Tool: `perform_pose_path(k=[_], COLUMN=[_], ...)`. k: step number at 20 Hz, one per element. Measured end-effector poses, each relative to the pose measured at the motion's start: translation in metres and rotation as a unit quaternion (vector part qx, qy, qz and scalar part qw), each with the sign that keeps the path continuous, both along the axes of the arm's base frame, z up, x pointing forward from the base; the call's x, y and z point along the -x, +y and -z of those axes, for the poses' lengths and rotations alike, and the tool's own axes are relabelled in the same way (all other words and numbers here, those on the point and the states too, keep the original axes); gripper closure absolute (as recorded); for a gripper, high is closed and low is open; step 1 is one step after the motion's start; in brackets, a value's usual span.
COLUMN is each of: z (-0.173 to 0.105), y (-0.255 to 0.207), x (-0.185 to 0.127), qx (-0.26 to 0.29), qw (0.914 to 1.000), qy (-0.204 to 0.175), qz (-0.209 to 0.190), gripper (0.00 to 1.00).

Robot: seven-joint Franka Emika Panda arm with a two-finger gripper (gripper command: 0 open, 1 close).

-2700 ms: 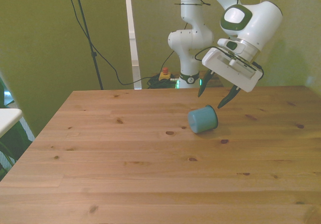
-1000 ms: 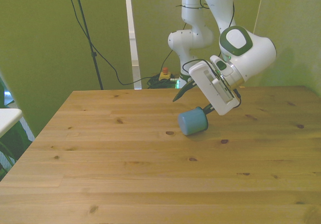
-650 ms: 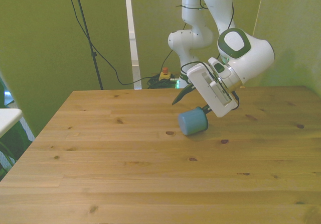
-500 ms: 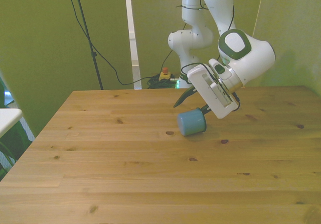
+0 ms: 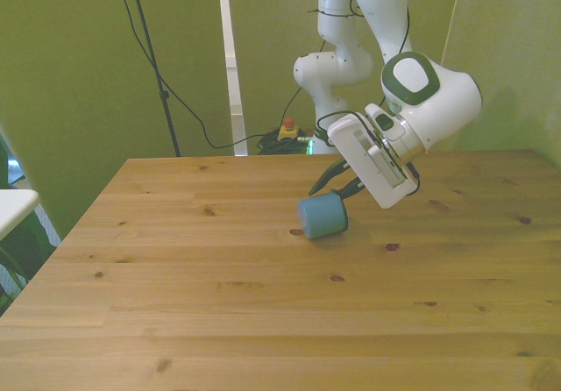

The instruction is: Flip the mug upright

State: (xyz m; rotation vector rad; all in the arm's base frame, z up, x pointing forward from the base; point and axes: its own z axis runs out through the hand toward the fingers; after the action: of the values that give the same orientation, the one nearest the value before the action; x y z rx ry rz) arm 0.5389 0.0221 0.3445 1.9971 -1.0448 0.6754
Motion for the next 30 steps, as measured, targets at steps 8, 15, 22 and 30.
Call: perform_pose_path(k=[8, 15, 22, 30], z=[-0.003, -0.022, -0.087, -0.126], y=[-0.002, -0.005, -0.007, -0.02], x=[-0.002, -0.005, -0.006, -0.022], qx=[-0.002, -0.015, -0.105, -0.322], qw=[1.0, 0.9996, 0.9929, 0.9406], qy=[-0.003, -0.021, -0.054, -0.107], qz=[0.003, 0.011, 0.015, -0.016], gripper=[1.0, 1.0, 1.0, 1.0])
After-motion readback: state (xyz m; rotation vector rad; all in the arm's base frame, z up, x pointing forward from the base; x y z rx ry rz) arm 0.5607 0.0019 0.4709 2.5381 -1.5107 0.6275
